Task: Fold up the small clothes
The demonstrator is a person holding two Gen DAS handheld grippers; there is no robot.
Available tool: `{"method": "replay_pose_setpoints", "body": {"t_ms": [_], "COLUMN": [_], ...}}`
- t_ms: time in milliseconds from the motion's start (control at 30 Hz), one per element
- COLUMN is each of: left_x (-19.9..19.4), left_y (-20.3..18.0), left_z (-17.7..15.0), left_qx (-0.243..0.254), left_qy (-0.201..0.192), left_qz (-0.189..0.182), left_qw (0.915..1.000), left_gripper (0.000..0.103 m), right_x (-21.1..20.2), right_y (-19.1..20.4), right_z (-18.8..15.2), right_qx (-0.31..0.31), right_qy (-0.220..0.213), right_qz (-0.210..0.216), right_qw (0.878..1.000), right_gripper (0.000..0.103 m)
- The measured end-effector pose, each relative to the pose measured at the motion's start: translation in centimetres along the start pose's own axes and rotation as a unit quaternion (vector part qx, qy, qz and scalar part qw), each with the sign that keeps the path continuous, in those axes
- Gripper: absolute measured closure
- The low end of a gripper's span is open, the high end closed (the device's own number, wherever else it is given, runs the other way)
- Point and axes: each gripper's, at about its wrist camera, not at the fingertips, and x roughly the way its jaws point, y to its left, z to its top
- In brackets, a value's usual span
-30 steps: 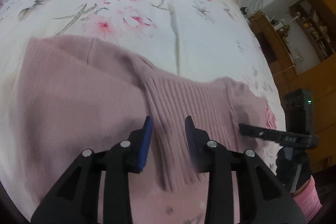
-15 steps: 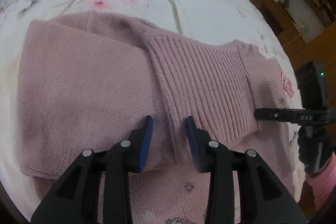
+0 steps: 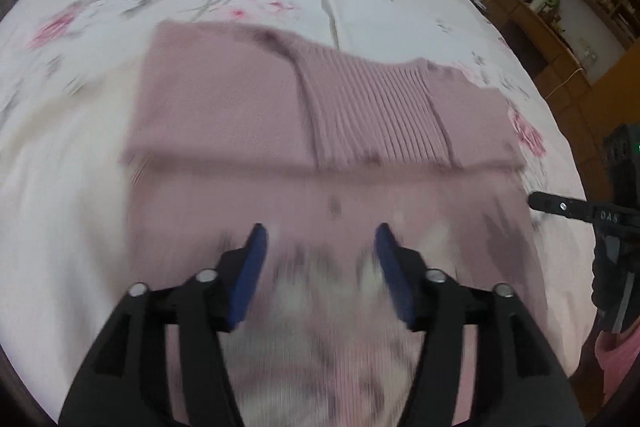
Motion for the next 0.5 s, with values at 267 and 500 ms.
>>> {"method": "replay_pose_setpoints", "body": {"t_ms": [267, 500], "left_x": [-8.8, -13.4], "left_y": [2.0, 4.3], "left_z": [-11.0, -16.8], "left_qx": [-0.037, -0.062], "left_qy": [0.022, 0.021], "left_qz": [0.057, 0.098], "left_qw": [0.9975, 0.9930], "left_gripper": [0.036, 0.035], "right_x": [-6.2, -8.5], "right_y": [-1.2, -3.2], "right_z": [-13.7, -21.0], "right_qx": [0.037, 0.076], "right_qy": [0.001, 0.024], "right_qz": [-0.038, -0.033], "right_qw": [0.999, 0.996], "right_gripper": [0.066, 0.063]}}
